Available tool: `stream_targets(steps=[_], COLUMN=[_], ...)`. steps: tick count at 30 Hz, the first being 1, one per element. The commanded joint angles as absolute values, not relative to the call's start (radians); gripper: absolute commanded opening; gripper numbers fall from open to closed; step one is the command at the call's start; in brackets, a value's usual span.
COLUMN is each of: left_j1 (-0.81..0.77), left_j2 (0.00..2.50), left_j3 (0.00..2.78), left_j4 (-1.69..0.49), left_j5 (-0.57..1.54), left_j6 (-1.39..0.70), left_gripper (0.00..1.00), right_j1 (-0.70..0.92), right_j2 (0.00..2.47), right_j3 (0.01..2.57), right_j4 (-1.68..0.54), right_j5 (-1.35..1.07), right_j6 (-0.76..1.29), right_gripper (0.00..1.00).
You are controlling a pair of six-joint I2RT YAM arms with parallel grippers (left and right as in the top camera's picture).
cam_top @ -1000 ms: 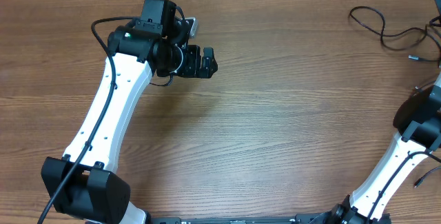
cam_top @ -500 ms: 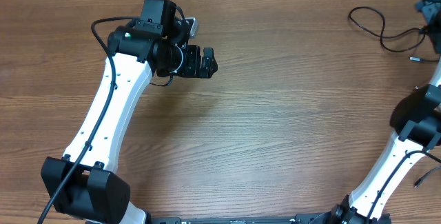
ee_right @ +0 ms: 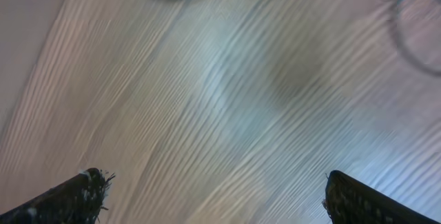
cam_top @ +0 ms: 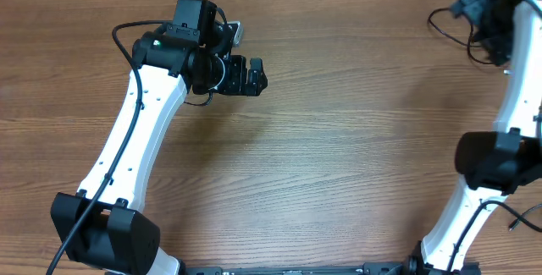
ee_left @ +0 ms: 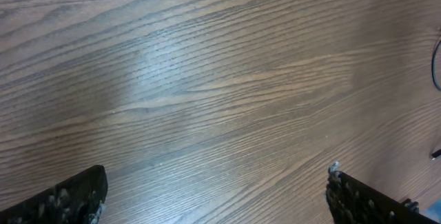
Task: Untangle cables
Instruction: 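Carry the cable to the far right edge and release it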
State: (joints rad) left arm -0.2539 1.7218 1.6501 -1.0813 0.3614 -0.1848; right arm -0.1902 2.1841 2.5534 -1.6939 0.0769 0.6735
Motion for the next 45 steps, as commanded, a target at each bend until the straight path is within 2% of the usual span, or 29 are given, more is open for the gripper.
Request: stream_targets(steps=[1, 13, 45], left_j1=[-0.257, -0.257, -0.257], left_j2=[1.732, 1.732, 1.732], left_j3=[1.664, 1.664, 1.664], left_j4=[-1.08, -1.08, -1.08], left_j5=[0.355, 0.355, 0.355], left_j6=[-0.18, -0.18, -0.18], left_gripper=[1.0, 1.0, 1.0], right_j1=[-0.129, 0.022, 0.025], right_j2=[2.171, 2.172, 2.172], right_j3=[2.564, 2.553, 2.553], right_j4=[-1.694, -1.688, -1.685], right_j5=[0.012, -0.058, -0.058], right_j6=[0.604, 0.564, 0.564], right_gripper=[1.0, 1.0, 1.0])
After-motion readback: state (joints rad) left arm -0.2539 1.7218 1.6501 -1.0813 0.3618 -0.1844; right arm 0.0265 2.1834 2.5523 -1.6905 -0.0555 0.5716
